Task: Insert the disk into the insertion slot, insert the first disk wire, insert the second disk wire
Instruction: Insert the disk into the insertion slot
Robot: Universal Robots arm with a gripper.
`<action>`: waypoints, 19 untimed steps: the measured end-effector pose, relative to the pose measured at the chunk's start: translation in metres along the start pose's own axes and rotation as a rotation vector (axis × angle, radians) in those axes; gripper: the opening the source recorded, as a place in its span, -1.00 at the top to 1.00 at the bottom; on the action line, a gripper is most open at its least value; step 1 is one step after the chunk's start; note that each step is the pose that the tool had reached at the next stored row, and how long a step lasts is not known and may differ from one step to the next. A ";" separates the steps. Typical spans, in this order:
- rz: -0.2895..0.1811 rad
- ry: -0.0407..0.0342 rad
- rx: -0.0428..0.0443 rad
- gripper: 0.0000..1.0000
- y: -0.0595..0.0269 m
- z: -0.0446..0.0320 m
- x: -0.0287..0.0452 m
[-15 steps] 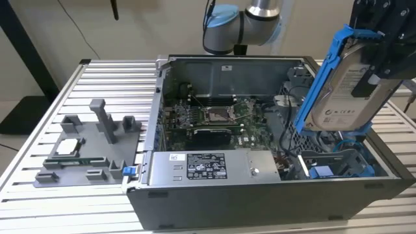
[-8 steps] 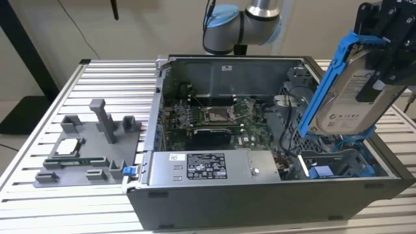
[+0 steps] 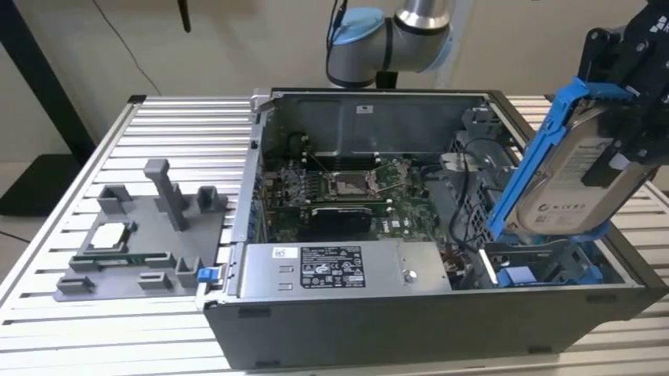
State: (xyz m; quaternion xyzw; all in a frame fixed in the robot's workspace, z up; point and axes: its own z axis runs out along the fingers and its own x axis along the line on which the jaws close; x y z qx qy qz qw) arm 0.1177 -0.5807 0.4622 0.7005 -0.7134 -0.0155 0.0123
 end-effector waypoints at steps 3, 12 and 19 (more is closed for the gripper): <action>0.000 -0.0011 -0.0001 1.00 -0.0064 0.0053 0.0016; 0.000 -0.0020 -0.0004 1.00 -0.0243 0.0209 0.0016; 0.000 -0.0189 -0.0011 1.00 -0.0249 0.0221 0.0017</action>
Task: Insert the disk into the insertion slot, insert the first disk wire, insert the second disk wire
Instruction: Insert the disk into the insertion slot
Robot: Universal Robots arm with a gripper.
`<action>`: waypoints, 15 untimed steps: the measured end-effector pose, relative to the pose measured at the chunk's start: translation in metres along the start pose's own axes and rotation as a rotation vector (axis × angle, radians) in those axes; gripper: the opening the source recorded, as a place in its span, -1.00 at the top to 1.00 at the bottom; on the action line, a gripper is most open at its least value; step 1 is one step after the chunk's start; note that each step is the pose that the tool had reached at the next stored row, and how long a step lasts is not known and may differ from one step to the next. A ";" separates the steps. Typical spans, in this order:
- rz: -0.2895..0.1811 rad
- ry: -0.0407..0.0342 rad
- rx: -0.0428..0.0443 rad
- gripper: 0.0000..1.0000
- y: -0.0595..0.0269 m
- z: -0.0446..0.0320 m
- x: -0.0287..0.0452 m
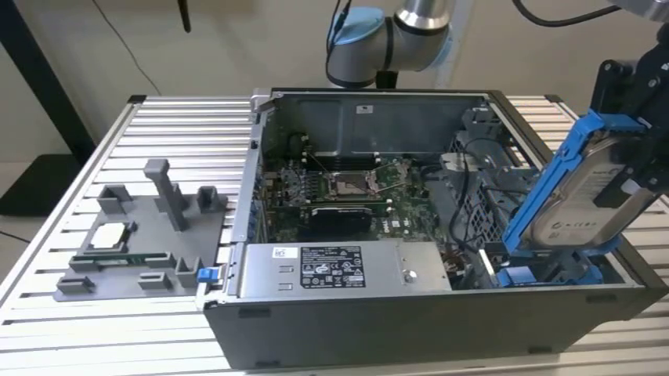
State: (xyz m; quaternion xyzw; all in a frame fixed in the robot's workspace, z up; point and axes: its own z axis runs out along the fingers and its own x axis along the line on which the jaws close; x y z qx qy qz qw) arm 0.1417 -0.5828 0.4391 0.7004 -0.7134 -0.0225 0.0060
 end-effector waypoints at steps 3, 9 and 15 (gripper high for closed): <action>-0.001 -0.0218 -0.0001 1.00 -0.0001 0.0017 0.0001; -0.001 -0.0237 0.0004 1.00 -0.0004 0.0102 0.0004; -0.001 -0.0241 0.0013 1.00 -0.0008 0.0209 0.0007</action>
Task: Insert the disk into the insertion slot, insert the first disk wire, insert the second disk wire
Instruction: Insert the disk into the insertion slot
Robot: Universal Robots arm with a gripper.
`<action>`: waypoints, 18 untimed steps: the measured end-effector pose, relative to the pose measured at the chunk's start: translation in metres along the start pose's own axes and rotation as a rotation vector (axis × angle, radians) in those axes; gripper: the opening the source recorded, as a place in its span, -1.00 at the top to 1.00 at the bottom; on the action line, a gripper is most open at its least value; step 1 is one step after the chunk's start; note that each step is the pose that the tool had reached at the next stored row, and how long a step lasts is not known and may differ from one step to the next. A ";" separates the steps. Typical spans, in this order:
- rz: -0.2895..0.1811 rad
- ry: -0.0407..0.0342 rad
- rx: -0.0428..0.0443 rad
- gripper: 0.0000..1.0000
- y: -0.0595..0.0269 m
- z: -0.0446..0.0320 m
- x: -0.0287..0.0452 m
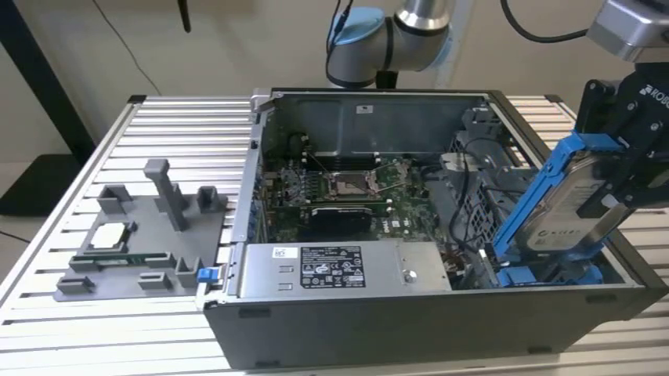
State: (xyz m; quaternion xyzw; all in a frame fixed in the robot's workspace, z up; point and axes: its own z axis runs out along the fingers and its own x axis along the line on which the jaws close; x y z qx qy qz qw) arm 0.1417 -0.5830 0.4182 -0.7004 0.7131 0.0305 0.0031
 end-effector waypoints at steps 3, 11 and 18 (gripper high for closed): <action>0.000 0.0001 0.0000 1.00 -0.0002 0.0047 0.0002; 0.000 0.0001 0.0000 1.00 -0.0004 0.0125 0.0001; 0.000 0.0002 0.0001 1.00 -0.0007 0.0187 -0.0011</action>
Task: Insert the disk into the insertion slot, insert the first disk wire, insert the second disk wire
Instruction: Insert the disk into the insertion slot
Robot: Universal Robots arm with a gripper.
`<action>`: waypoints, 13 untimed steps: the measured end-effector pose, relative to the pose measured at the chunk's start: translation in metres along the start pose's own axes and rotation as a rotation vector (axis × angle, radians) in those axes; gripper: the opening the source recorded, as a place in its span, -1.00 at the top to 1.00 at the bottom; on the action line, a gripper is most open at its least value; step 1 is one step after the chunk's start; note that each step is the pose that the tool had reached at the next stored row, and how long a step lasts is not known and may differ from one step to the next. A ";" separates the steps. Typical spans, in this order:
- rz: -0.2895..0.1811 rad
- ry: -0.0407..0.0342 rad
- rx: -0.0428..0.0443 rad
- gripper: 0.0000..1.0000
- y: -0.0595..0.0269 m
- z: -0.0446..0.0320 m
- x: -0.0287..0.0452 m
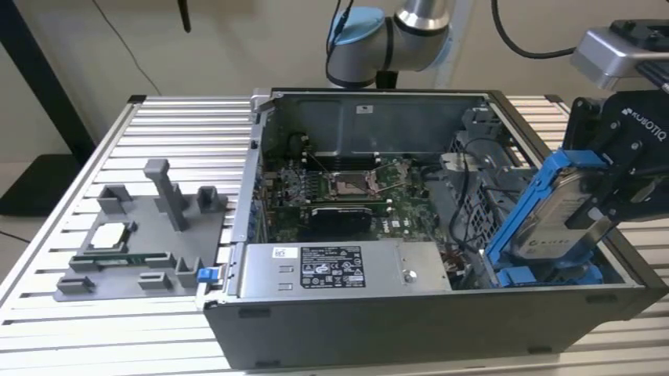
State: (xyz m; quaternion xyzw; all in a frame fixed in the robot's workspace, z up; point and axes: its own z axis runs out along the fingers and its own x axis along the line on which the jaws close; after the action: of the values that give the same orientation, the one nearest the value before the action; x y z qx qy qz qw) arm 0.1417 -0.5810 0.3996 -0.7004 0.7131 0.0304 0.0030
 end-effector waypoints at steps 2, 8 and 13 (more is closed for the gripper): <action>0.000 0.0000 0.0000 1.00 -0.0001 0.0024 0.0000; 0.000 -0.0013 0.0000 1.00 0.0001 0.0102 -0.0007; 0.000 -0.0032 0.0000 1.00 -0.0001 0.0166 -0.0022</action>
State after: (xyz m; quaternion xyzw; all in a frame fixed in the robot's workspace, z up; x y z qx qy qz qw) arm 0.1411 -0.5780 0.3831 -0.7004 0.7131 0.0315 0.0041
